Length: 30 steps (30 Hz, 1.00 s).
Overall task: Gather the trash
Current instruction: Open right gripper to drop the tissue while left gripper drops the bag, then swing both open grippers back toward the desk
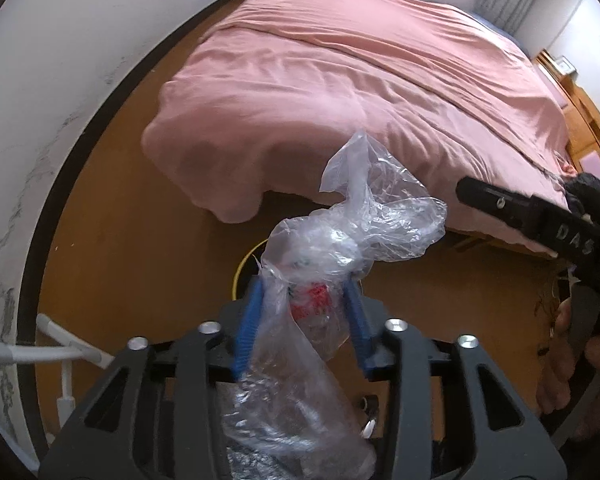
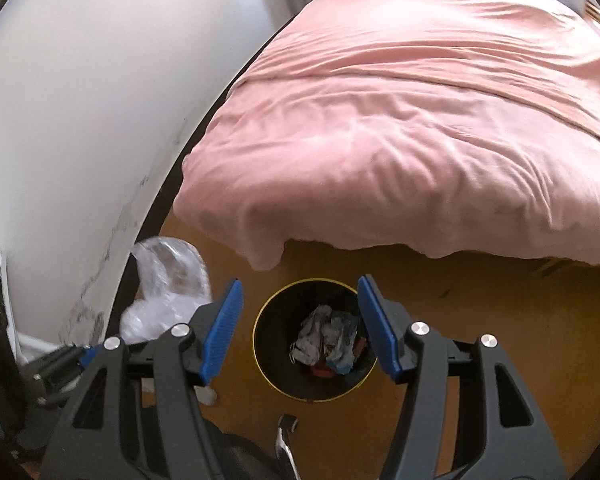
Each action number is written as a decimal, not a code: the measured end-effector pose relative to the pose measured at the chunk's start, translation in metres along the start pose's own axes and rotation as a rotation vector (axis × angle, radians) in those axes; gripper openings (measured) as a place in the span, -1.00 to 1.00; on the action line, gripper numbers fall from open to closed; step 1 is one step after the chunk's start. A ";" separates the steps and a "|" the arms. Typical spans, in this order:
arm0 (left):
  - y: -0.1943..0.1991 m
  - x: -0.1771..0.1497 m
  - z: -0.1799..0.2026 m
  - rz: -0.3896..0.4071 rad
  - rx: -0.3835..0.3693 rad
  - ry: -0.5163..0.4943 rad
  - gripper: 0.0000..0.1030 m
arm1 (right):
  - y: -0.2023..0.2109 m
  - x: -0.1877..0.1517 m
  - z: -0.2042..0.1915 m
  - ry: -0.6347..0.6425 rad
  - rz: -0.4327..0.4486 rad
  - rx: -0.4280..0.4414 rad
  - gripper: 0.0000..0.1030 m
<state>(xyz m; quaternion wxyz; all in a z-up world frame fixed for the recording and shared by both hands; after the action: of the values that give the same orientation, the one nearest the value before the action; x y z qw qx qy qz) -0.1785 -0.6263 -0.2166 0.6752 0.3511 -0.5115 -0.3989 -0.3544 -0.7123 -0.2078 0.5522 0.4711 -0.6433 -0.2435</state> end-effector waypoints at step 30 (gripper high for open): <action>0.252 -0.108 -0.128 0.367 0.332 0.177 0.78 | 0.073 -0.052 -0.240 0.516 0.067 0.330 0.23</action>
<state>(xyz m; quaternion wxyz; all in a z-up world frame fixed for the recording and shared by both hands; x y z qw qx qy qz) -0.0265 -0.4107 -0.0679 0.7114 0.3920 -0.5642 -0.1483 -0.1562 -0.5848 -0.1065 0.6211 0.5792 -0.5278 0.0104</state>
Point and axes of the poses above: each gripper's, at about its wrist camera, not at the fingertips, and y roughly against the way its jaws point, z to its right, x to its top, the point moved 3 cm from there along -y, roughly the way its jaws point, and after that the axes turned 2 degrees about -x, right-handed, at the moved point
